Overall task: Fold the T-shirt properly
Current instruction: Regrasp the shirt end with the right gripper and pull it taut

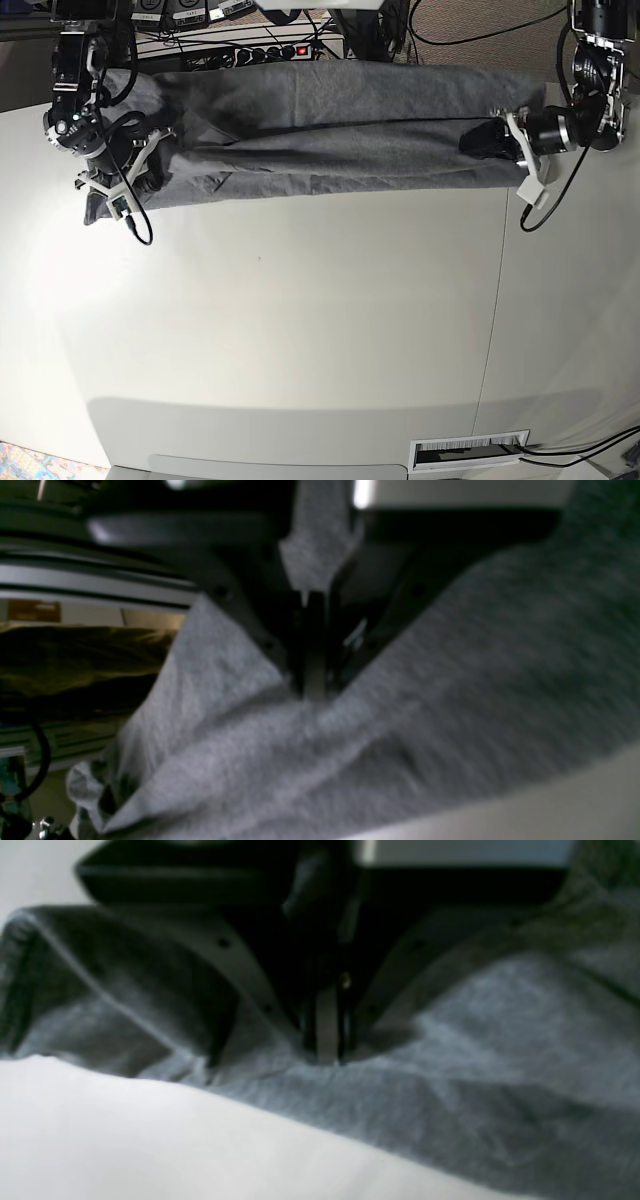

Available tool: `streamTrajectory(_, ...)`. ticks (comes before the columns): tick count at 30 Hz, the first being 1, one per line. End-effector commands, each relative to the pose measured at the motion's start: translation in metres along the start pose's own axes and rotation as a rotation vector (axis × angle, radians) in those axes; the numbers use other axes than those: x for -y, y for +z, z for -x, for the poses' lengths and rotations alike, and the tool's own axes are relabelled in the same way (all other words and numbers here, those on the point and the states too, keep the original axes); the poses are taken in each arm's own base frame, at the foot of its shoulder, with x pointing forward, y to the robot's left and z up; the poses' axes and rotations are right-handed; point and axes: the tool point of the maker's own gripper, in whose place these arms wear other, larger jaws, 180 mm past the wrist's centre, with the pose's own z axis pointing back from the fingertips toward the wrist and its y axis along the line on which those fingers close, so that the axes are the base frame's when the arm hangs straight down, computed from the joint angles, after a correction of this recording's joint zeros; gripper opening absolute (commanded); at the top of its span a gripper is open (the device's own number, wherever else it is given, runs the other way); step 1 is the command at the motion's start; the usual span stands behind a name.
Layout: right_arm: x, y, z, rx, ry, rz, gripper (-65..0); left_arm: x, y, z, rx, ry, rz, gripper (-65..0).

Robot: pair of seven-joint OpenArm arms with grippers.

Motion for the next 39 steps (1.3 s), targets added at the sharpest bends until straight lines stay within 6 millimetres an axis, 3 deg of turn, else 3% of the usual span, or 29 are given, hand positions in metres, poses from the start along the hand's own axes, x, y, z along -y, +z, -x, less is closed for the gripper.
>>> streamTrajectory(1, 0.010, 0.002, -0.018, 0.058, 0.010, 0.019, -65.0, 0.000, 0.006, -0.015, 0.030, -0.026, 0.000, -65.0)
streamTrajectory(6, 0.025, -0.009, -0.026, 0.087, -0.033, 0.034, -65.0, -0.001, 0.006, -0.026, 0.073, -0.036, -0.005, -65.0)
streamTrajectory(12, 0.041, -0.020, -0.027, 0.063, -0.096, 0.039, -65.0, -0.005, 0.006, -0.022, 0.054, -0.051, -0.030, -65.0)
streamTrajectory(18, 0.022, 0.000, -0.070, 0.133, -0.068, -0.023, -65.0, -0.005, 0.006, -0.022, 0.054, -0.051, -0.030, -65.0)
streamTrajectory(22, 0.006, 0.015, -0.082, 0.113, -0.021, -0.056, -65.0, -0.005, 0.006, -0.022, 0.054, -0.051, -0.030, -65.0)
streamTrajectory(26, -0.024, 0.028, -0.072, 0.094, 0.003, -0.121, -65.0, -0.005, 0.006, -0.021, 0.051, -0.050, -0.031, -65.0)
streamTrajectory(32, -0.061, 0.052, -0.034, 0.002, 0.099, -0.137, -65.0, -0.006, 0.006, -0.019, 0.046, -0.050, -0.034, -65.0)
streamTrajectory(35, -0.063, 0.054, -0.019, -0.028, 0.112, -0.126, -65.0, -0.006, 0.006, -0.019, 0.045, -0.049, -0.034, -65.0)
streamTrajectory(39, -0.052, 0.051, -0.022, 0.006, 0.150, -0.066, -65.0, -0.006, 0.006, -0.019, 0.047, -0.049, -0.033, -65.0)
